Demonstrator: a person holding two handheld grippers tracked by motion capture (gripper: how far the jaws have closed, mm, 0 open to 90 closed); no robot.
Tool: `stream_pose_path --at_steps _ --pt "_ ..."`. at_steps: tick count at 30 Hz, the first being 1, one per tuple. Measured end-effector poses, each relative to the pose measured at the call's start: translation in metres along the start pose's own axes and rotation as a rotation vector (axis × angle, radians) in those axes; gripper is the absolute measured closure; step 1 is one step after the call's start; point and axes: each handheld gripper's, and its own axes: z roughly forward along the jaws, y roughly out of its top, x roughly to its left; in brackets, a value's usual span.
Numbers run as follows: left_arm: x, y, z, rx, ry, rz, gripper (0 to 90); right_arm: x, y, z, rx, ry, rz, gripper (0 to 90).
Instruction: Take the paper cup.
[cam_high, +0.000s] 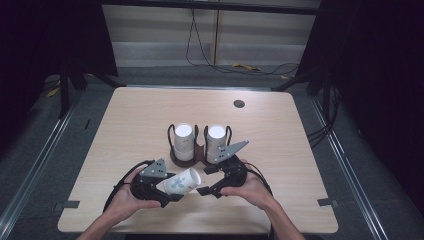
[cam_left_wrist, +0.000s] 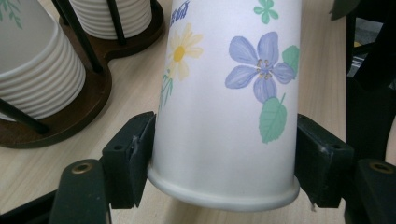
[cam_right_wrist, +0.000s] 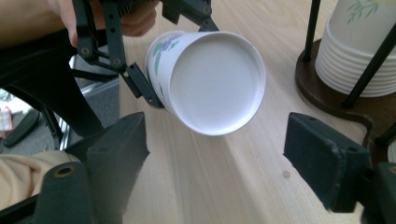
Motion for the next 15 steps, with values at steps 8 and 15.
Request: stream_pose_path --at_steps 8,15 --pt "0.0004 0.0091 -0.0009 0.05 0.025 0.031 29.7 0.0008 0.0055 0.0024 0.065 -0.006 -0.039 24.1" --pt "-0.0057 0.0097 0.0058 0.103 -0.023 0.065 29.3 0.0019 0.01 0.0072 0.13 -0.005 -0.071 21.8"
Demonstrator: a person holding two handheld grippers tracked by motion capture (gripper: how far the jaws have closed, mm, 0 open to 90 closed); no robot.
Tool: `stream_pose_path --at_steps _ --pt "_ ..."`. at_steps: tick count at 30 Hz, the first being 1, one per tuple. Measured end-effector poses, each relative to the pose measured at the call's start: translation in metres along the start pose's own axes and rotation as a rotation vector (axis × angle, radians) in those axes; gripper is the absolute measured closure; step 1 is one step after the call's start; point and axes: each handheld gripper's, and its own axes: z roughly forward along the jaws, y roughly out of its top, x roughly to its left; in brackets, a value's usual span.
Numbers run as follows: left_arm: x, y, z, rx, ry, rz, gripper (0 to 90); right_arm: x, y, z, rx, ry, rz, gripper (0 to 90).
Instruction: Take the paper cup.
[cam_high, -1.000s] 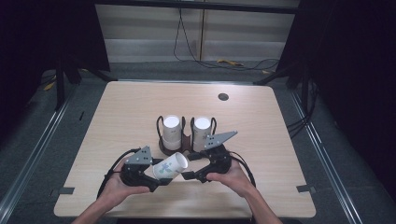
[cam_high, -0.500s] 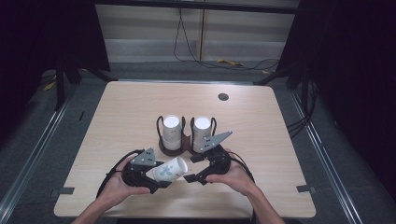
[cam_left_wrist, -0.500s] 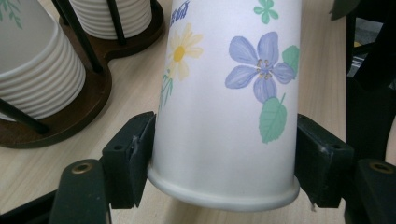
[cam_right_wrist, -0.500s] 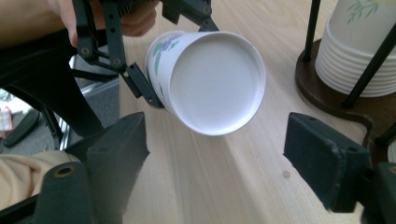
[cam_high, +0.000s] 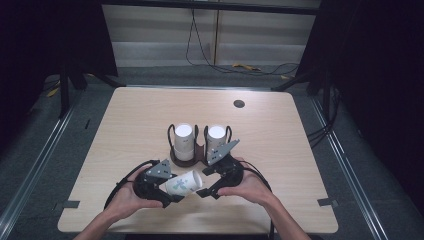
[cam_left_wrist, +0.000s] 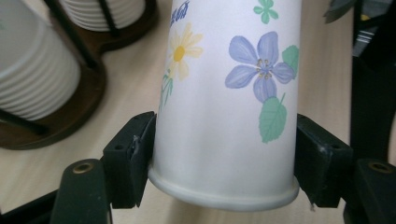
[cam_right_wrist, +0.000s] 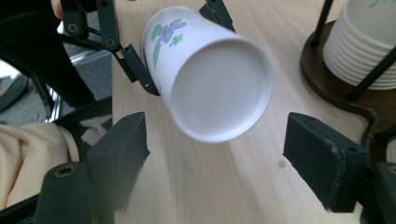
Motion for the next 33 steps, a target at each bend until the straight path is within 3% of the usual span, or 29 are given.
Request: stream_pose_path --at_steps 3,12,15,24,33 --pt "-0.005 0.002 0.005 0.048 -0.004 0.047 29.4 0.003 0.002 0.004 0.052 0.024 -0.034 20.5" --pt "-0.003 0.005 0.008 0.074 0.009 0.034 29.9 0.005 0.002 0.012 0.134 0.039 -0.063 18.3" --pt "-0.003 0.006 0.009 0.115 0.001 0.06 30.0 0.006 0.005 0.012 0.175 0.027 -0.081 22.2" --pt "-0.011 0.005 0.016 0.149 -0.013 0.115 30.0 0.007 0.009 0.021 0.222 0.044 -0.126 25.6" --pt "-0.014 0.007 0.018 0.149 -0.026 0.132 29.9 0.007 0.012 0.03 0.248 0.077 -0.144 29.9"
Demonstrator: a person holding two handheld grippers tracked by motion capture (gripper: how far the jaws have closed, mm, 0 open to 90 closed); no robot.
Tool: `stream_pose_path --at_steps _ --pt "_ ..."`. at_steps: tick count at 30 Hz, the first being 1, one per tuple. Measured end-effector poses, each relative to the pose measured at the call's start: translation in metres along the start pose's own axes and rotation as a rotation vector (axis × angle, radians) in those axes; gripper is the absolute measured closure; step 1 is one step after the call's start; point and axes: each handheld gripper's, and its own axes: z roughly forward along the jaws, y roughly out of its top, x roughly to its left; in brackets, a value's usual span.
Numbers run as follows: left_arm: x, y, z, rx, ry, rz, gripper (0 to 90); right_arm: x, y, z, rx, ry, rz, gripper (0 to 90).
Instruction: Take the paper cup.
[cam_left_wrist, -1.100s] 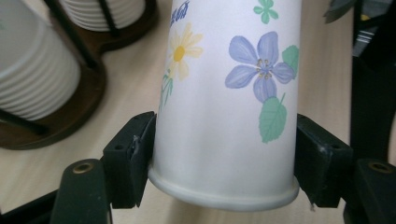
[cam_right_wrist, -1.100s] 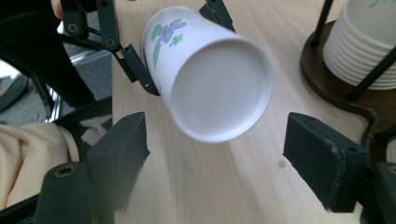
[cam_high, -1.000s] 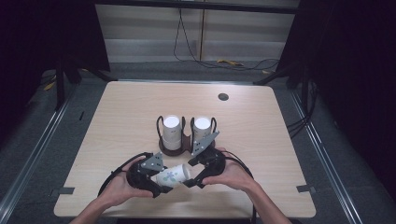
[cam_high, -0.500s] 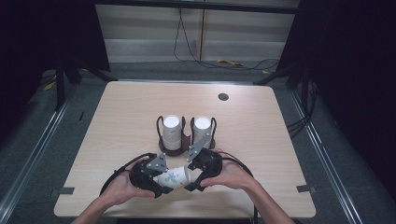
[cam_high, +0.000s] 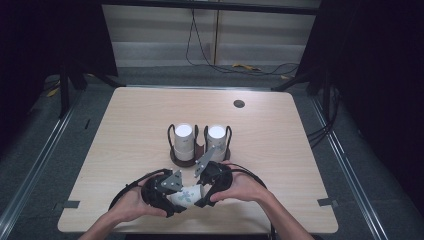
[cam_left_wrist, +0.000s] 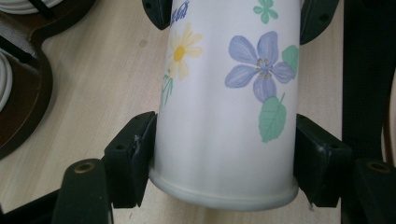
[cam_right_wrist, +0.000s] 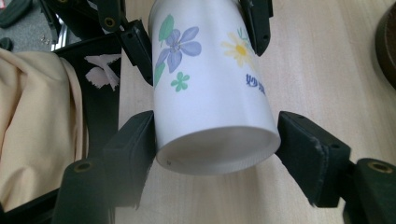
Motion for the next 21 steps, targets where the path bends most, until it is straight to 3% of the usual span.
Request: stream_pose_path --at_steps 6,12,21 --pt "-0.0001 0.0 -0.0009 -0.012 -0.008 0.002 30.0 0.0024 0.0002 0.0028 0.031 0.018 -0.011 36.4" --pt "-0.0003 0.0003 -0.0008 -0.024 -0.014 0.012 28.8 0.0026 -0.002 0.0011 0.019 0.026 -0.01 37.1" --pt "-0.0016 -0.0002 0.0026 -0.048 -0.04 -0.025 19.8 0.002 -0.0066 -0.0025 -0.003 0.052 -0.006 37.3"
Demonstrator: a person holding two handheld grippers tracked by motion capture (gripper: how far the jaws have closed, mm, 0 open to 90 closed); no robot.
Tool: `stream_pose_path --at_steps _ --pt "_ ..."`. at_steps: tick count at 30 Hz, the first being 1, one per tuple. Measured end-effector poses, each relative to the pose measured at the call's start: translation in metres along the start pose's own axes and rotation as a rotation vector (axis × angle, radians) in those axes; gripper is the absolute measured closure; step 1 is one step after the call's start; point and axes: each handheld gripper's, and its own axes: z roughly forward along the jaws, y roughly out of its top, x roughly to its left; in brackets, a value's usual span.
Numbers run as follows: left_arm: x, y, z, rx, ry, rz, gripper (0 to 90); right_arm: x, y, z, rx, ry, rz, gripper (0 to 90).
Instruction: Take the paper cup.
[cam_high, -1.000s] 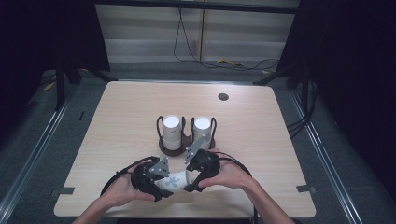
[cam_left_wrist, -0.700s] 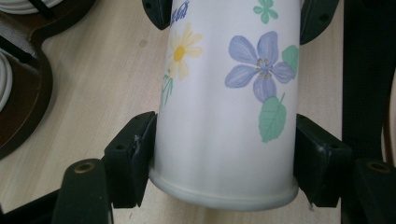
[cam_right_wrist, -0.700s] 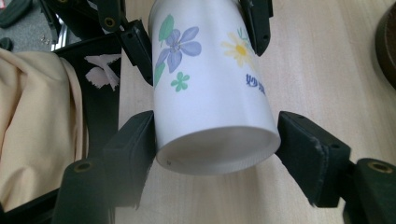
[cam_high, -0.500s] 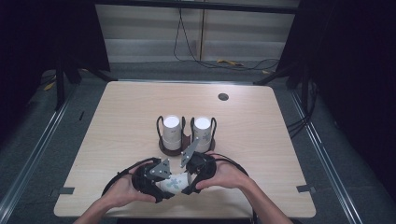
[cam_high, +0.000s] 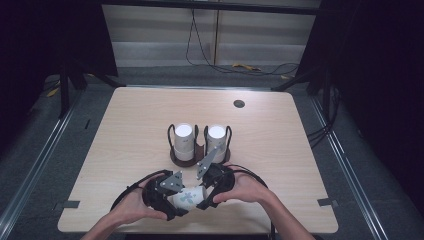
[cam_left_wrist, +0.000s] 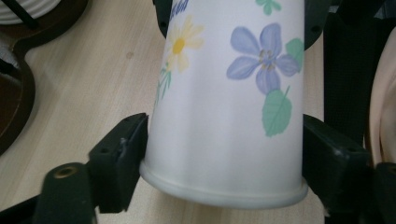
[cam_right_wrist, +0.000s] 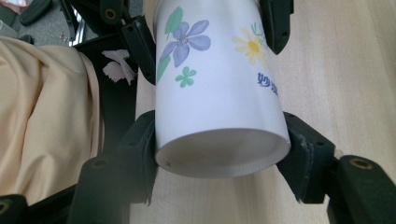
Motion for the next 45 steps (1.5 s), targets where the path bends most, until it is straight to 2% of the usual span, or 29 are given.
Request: stream_pose_path --at_steps 1,3,5,7,10,11,14,15,16,19,22,30,32,36,39,45 --pt "0.001 0.0 -0.001 0.009 -0.003 -0.005 19.1 0.0 -0.001 -0.001 -0.001 0.001 0.009 37.4" --pt "0.001 0.0 -0.001 -0.012 -0.004 -0.007 18.3 0.0 -0.001 -0.004 -0.026 0.0 0.001 37.5" --pt "0.001 -0.001 -0.002 -0.034 -0.007 -0.016 18.6 0.001 -0.001 -0.006 -0.028 -0.003 0.008 37.5" --pt "0.001 -0.004 -0.001 -0.082 -0.01 -0.034 19.6 0.002 -0.002 -0.007 -0.031 -0.004 0.009 37.5" --pt "-0.001 -0.008 0.002 -0.076 -0.008 -0.041 19.6 0.004 -0.005 -0.011 -0.054 -0.012 0.009 37.5" --pt "0.0 -0.01 0.001 -0.089 -0.008 -0.048 19.5 0.005 -0.007 -0.013 -0.074 -0.021 0.018 37.6" --pt "0.0 -0.01 -0.002 -0.103 0.001 -0.056 18.4 0.006 -0.009 -0.016 -0.079 -0.036 0.034 37.7" --pt "0.002 -0.011 -0.005 -0.139 0.0 -0.071 18.4 0.006 -0.012 -0.018 -0.103 -0.042 0.03 37.8" --pt "0.002 -0.011 -0.005 -0.139 0.0 -0.071 18.4 0.006 -0.012 -0.018 -0.103 -0.042 0.03 37.8" --pt "0.005 -0.012 -0.009 -0.181 0.001 -0.092 18.2 0.006 -0.015 -0.02 -0.137 -0.045 0.043 37.8" --pt "0.005 -0.015 -0.011 -0.23 0.005 -0.131 19.5 0.006 -0.018 -0.022 -0.185 -0.055 0.057 37.8" --pt "0.009 -0.018 -0.016 -0.286 0.007 -0.159 17.6 0.006 -0.023 -0.021 -0.228 -0.06 0.074 37.9" --pt "0.009 -0.019 -0.018 -0.314 -0.007 -0.174 17.3 0.006 -0.024 -0.022 -0.25 -0.076 0.075 37.9" --pt "0.011 -0.021 -0.022 -0.354 -0.002 -0.187 16.8 0.007 -0.026 -0.027 -0.296 -0.085 0.081 38.0" --pt "0.015 -0.026 -0.024 -0.392 0.002 -0.247 17.1 0.007 -0.029 -0.029 -0.328 -0.091 0.086 38.1" --pt "0.019 -0.031 -0.035 -0.476 0.02 -0.281 19.0 0.005 -0.031 -0.028 -0.391 -0.117 0.101 38.1"
